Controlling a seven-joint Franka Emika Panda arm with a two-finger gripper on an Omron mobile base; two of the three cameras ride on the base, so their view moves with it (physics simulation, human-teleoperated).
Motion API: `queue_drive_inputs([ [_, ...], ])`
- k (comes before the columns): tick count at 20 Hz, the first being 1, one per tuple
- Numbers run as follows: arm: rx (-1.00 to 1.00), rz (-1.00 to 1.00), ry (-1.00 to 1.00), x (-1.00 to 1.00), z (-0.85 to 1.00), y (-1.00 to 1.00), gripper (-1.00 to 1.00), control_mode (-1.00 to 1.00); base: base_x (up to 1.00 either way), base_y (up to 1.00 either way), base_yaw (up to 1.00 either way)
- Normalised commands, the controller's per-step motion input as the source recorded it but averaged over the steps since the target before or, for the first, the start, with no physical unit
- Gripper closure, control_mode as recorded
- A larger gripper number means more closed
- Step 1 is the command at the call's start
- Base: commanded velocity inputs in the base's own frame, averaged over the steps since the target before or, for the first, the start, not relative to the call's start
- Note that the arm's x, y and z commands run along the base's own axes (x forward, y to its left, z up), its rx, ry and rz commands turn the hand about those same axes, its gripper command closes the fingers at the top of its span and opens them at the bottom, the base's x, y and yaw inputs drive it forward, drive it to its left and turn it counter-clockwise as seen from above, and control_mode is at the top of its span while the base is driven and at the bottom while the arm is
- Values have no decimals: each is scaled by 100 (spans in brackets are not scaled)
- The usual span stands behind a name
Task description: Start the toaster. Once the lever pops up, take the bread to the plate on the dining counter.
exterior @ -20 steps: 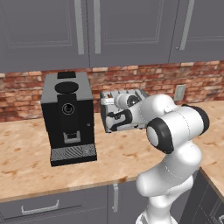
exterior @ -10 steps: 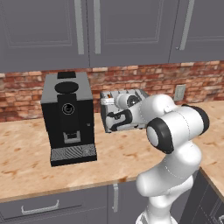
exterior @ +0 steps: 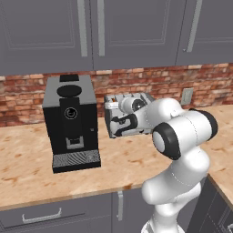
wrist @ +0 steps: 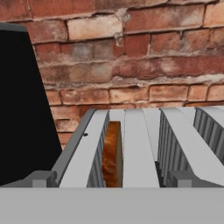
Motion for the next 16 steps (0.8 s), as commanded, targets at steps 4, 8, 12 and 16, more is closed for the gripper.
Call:
queue_drive_inputs([
  [4,0,0,0,0,0,0,-100,-100,0,0,0],
  [8,0,0,0,0,0,0,-100,-100,0,0,0],
  [12,0,0,0,0,0,0,-100,-100,0,0,0],
  [16,0,0,0,0,0,0,-100,-100,0,0,0],
])
